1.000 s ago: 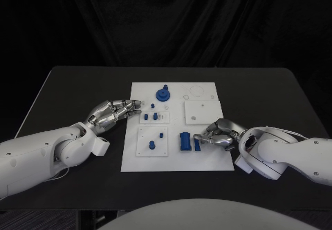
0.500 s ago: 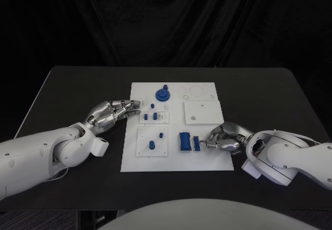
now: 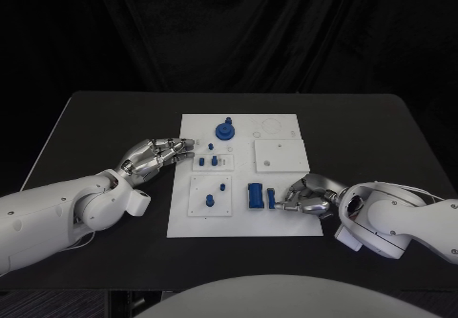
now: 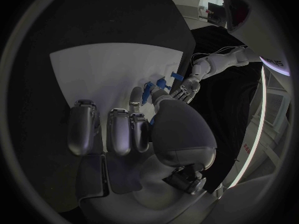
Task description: Assemble the parts on the task board
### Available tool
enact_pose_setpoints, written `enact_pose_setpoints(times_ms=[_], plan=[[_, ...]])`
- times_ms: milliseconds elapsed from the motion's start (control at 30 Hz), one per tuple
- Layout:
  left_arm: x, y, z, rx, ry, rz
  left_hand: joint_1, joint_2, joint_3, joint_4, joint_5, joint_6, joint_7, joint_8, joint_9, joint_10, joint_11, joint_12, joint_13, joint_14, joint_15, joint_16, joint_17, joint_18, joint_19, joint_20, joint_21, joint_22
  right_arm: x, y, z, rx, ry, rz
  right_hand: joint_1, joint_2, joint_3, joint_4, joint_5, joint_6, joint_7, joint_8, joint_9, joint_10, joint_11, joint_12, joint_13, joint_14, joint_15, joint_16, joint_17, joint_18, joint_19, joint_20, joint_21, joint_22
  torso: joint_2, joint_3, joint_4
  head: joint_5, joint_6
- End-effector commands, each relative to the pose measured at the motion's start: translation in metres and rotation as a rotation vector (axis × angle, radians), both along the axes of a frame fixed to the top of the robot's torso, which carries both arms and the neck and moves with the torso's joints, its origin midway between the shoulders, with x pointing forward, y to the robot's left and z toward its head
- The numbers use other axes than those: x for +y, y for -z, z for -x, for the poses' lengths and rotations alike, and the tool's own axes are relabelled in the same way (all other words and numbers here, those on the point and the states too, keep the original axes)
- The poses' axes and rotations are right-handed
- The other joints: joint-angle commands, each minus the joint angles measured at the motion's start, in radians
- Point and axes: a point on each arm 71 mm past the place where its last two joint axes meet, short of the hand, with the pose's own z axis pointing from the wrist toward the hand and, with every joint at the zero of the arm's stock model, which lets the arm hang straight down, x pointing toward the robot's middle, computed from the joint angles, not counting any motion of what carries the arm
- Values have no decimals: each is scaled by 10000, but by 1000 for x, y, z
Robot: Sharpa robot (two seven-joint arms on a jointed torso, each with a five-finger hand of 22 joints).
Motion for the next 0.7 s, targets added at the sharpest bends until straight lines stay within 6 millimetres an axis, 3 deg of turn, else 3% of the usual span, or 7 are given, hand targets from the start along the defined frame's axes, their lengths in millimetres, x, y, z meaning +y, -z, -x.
enact_pose_setpoints(times_ms=[33,700], plan=[[-1,0,1,-30,74,143,-127,7,47,13,33,0,43,65,9,66,26,69,11,40,32,57,9,-122,50,13,23,-15,1,3,2,301,-170,263,81,-23,-96,1,-111,-104,2,69,46,1041,-97,27,2632,559,-81,-71,-59,142,334,-76,-67,1821,4,1,21,-18,-2],[-3,1,0,-4,117,157,-139,1,78,14,34,3,40,68,9,89,36,83,14,78,58,92,16,-129,43,17,21,-31,2,5,-4,79,-82,211,389,11,-116,-168,-218,-306,3,152,160,1041,-94,27,2632,506,-80,-201,-317,175,273,-79,-240,1768,9,5,20,-7,-2]])
